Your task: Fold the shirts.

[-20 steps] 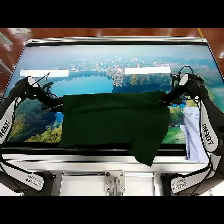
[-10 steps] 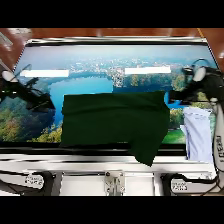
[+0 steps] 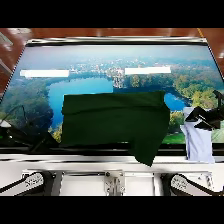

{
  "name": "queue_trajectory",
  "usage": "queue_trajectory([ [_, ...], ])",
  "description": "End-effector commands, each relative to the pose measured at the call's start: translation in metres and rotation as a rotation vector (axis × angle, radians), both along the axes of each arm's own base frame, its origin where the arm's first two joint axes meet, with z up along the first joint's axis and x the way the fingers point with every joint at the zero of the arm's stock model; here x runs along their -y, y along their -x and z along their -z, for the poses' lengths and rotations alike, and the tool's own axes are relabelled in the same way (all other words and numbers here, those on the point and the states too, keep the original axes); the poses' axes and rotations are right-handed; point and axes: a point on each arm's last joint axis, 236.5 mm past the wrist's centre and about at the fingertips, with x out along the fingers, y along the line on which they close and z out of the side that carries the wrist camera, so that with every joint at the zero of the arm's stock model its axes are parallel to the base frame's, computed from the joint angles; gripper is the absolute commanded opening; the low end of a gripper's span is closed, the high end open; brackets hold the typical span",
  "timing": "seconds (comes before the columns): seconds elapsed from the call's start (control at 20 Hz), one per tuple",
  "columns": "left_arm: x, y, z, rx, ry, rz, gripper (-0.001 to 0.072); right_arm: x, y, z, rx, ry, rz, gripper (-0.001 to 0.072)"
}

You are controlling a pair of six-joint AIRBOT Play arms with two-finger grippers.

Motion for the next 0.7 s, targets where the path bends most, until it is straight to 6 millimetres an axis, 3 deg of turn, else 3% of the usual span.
queue_trajectory([
  [0.0, 0.015, 0.002, 0.025, 0.046, 0.014, -0.128, 0.0625, -0.005, 0.001, 0.002, 0.028, -0.05, 0.03, 0.0625],
  [0.35, 0.006, -0.033, 0.029, 0.122, -0.018, -0.285, 0.0593, -0.003, -0.006, 0.002, 0.053, -0.042, 0.041, 0.0625],
  [0.4, 0.005, -0.038, 0.029, 0.131, -0.018, -0.304, 0.052, -0.003, -0.006, 0.002, 0.053, -0.042, 0.041, 0.0625],
  [0.45, 0.003, -0.041, 0.029, 0.133, -0.022, -0.323, 0.0352, -0.003, -0.006, 0.002, 0.052, -0.042, 0.042, 0.0625],
  [0.5, 0.003, -0.042, 0.029, 0.133, -0.021, -0.33, 0.0259, -0.003, -0.005, 0.002, 0.049, -0.043, 0.042, 0.0625],
  [0.55, 0.004, -0.042, 0.028, 0.132, -0.015, -0.329, 0.0234, -0.005, -0.001, 0.005, 0.035, -0.049, 0.038, 0.0625],
  [0.65, 0.009, -0.038, 0.025, 0.135, 0.004, -0.3, 0.0098, -0.019, 0.016, 0.019, -0.015, -0.093, 0.006, 0.0625],
])
